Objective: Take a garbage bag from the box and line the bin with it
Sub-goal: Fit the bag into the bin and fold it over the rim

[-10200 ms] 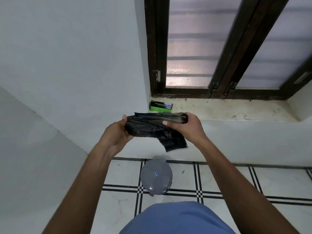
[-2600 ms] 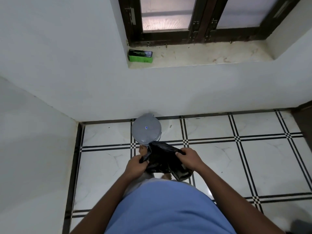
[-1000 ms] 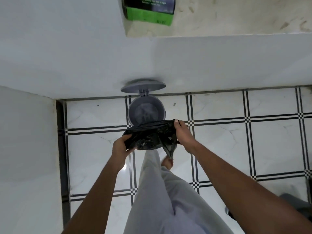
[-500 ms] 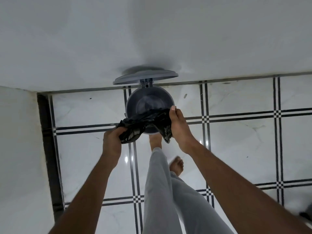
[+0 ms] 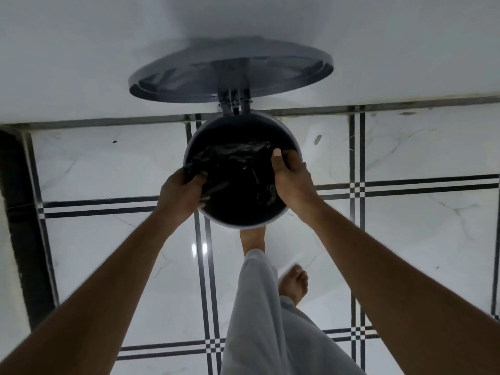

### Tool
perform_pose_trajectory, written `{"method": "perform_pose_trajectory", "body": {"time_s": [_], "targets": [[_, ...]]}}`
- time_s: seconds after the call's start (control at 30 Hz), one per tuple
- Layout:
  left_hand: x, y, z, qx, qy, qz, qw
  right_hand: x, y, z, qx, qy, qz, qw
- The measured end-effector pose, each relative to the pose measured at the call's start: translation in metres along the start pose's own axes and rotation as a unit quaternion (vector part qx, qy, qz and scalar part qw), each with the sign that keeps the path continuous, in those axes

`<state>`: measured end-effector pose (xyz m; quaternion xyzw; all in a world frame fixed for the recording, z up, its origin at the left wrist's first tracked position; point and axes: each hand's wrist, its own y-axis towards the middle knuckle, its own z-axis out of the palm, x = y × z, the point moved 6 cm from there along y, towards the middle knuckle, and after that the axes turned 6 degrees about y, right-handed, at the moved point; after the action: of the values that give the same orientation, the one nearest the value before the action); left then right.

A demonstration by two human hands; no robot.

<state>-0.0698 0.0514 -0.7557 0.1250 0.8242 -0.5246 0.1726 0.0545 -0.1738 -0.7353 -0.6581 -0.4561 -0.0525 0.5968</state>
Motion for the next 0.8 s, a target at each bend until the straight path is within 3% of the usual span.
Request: {"method": "perform_pose_trajectory", "body": {"time_s": [0.07, 0.17, 0.33, 0.43, 0.57, 0.67, 0.8], "targets": [[0.000, 0.014, -0.003, -0.005, -0.029, -0.012, 0.999, 0.003, 0.014, -0.009, -0.038, -0.100, -0.064, 0.992], [-0.004, 0.026, -0.025, -0.046, 0.011, -0.004, 0.999, 0.010, 0.032, -0.026, -0.102, -0.132, -0.131, 0.977], [-0.007, 0.033, -0.061, -0.044, -0.001, -0.016, 0.999, 0.009, 0.063, -0.048, -0.086, 0.018, -0.027, 0.996], [-0.008, 0.032, -0.073, 0.033, -0.071, -0.042, 0.996, 0.010, 0.065, -0.055, -0.052, 0.120, 0.024, 0.991], [-0.010, 0.029, -0.070, 0.162, -0.237, -0.063, 0.956, 0.004, 0.065, -0.050, 0.031, 0.261, 0.113, 0.958], [-0.012, 0.028, -0.070, 0.178, -0.330, -0.026, 0.927, 0.003, 0.062, -0.048, 0.086, 0.286, 0.127, 0.946], [-0.010, 0.018, -0.067, 0.172, -0.420, 0.012, 0.891, 0.002, 0.060, -0.047, 0.091, 0.316, 0.122, 0.937]]}}
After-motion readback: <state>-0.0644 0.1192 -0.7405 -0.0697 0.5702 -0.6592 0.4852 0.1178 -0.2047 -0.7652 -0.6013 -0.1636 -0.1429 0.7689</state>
